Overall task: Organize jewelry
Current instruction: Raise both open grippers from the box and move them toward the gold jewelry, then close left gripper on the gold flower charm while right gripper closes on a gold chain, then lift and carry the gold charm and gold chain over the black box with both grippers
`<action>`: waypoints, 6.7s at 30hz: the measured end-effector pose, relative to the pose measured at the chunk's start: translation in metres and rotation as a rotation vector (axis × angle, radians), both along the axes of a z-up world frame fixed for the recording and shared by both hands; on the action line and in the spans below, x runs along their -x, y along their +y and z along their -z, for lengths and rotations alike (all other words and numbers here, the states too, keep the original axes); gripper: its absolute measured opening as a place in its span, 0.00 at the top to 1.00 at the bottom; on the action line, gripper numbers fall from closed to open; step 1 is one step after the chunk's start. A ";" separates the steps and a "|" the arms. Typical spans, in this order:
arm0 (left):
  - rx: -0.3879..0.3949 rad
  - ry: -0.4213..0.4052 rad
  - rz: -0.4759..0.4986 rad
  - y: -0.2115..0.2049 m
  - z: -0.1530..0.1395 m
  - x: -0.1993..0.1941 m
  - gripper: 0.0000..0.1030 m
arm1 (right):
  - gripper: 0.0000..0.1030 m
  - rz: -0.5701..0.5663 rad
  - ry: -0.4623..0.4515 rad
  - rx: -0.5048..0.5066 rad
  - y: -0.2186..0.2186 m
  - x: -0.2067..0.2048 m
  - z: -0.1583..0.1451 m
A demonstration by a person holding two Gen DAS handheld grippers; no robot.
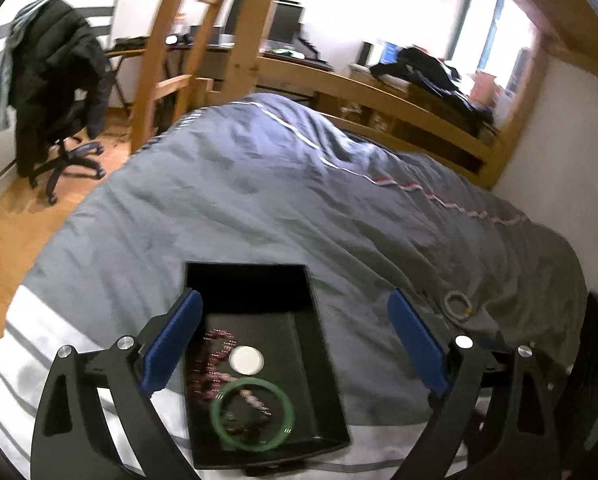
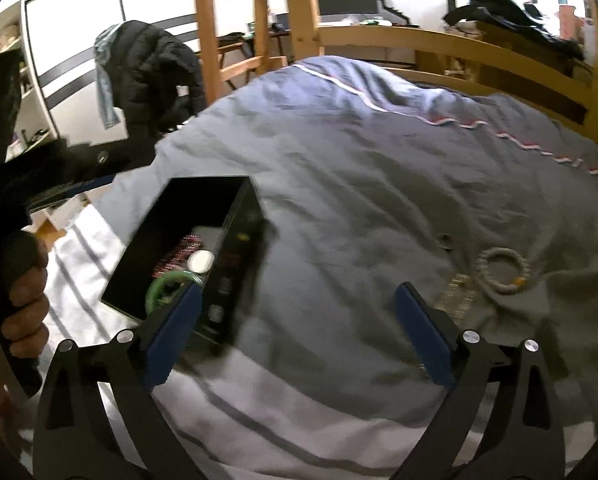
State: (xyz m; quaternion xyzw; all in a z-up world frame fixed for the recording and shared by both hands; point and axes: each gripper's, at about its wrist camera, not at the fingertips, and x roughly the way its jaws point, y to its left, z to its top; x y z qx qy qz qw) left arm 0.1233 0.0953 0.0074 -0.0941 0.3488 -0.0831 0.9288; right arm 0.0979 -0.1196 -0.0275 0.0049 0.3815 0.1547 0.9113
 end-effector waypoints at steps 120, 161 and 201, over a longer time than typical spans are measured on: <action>-0.031 0.096 0.490 -0.184 0.085 -0.010 0.88 | 0.92 0.187 -0.028 -0.457 -0.157 -0.059 0.036; -0.027 0.095 0.332 -0.094 0.035 0.042 0.73 | 0.92 0.125 0.021 -0.166 -0.070 0.007 -0.042; 0.010 0.129 0.302 -0.092 0.050 0.023 0.87 | 0.92 0.136 0.006 -0.233 -0.091 0.022 -0.049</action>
